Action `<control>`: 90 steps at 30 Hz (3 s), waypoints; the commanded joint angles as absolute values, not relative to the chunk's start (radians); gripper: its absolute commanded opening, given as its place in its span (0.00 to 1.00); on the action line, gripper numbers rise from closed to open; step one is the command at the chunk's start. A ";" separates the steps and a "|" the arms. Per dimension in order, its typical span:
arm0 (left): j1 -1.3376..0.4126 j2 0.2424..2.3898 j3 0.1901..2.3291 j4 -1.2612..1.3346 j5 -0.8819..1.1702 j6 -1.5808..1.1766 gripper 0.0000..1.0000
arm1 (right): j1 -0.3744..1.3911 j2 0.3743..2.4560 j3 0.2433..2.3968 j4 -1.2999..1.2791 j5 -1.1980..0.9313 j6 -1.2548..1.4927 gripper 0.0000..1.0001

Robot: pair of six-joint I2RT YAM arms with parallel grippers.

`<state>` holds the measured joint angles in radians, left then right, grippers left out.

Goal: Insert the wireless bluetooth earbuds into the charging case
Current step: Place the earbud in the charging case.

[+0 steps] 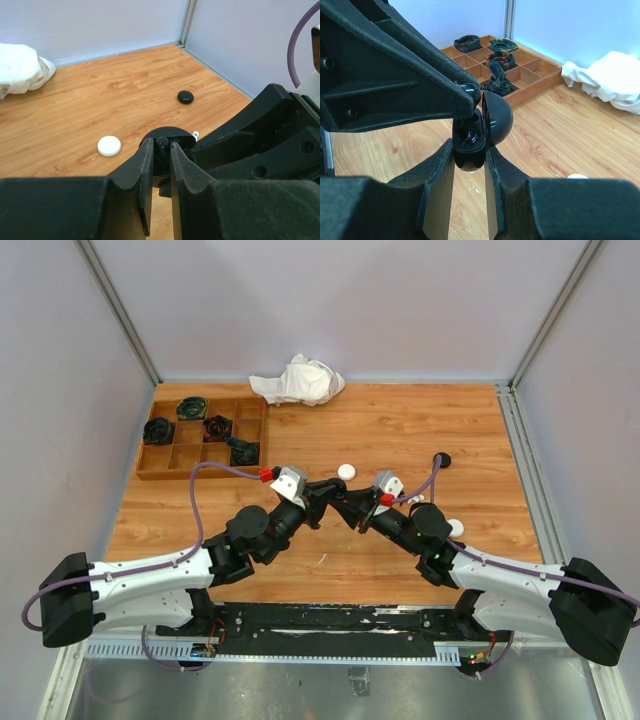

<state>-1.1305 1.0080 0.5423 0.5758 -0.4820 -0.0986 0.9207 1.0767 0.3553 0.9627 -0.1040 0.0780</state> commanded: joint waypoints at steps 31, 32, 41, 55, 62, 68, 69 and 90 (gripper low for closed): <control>-1.147 0.961 0.606 0.403 -0.440 -0.181 0.48 | 0.937 1.032 0.363 1.001 -0.101 0.006 0.20; -1.148 0.954 0.620 0.375 -0.444 -0.196 0.50 | 0.937 1.029 0.361 0.999 -0.098 0.005 0.20; -1.129 0.930 0.717 0.170 -0.438 -0.313 0.65 | 0.936 1.012 0.362 0.973 -0.094 -0.011 0.22; -1.057 0.949 0.775 0.063 -0.381 -0.383 0.66 | 0.936 1.011 0.366 0.975 -0.100 -0.005 0.22; -1.023 0.909 0.752 0.023 -0.400 -0.392 0.64 | 0.937 0.999 0.353 0.977 -0.092 -0.007 0.22; -0.983 0.910 0.752 0.021 -0.378 -0.415 0.64 | 0.936 1.005 0.358 0.976 -0.104 -0.002 0.22; -0.974 0.911 0.754 0.024 -0.367 -0.419 0.64 | 0.936 1.005 0.358 0.977 -0.105 0.000 0.22; -0.934 0.912 0.787 0.069 -0.107 -0.450 0.50 | 0.933 1.013 0.391 0.883 -0.081 -0.012 0.22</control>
<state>-0.9382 0.8692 0.7376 0.0528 -0.1623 -0.4400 0.9211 1.0119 0.3553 0.8864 -0.0998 -0.0002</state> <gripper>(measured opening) 0.543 0.275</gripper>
